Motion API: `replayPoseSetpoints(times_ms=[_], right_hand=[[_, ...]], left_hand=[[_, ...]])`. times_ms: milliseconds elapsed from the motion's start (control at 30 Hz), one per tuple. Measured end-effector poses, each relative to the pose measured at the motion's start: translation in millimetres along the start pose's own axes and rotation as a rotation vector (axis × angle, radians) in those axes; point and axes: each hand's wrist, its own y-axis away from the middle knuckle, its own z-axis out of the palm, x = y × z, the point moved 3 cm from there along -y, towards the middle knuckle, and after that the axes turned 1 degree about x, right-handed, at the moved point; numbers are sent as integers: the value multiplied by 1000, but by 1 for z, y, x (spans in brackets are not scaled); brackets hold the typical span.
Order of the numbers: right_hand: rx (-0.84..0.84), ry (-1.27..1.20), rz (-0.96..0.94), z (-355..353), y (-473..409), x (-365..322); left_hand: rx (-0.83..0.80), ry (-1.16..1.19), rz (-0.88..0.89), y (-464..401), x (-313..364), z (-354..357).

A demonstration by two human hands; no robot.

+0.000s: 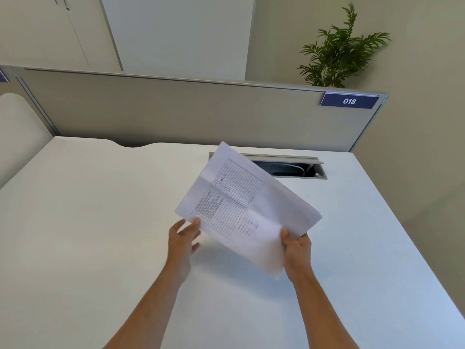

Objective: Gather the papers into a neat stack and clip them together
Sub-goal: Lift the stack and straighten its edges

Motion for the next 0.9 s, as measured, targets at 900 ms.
replayPoseSetpoints(times_ms=[900], right_hand=[[-57, -6, -153, 5, 17, -16]], left_hand=[[-238, -230, 588, 36, 63, 41]])
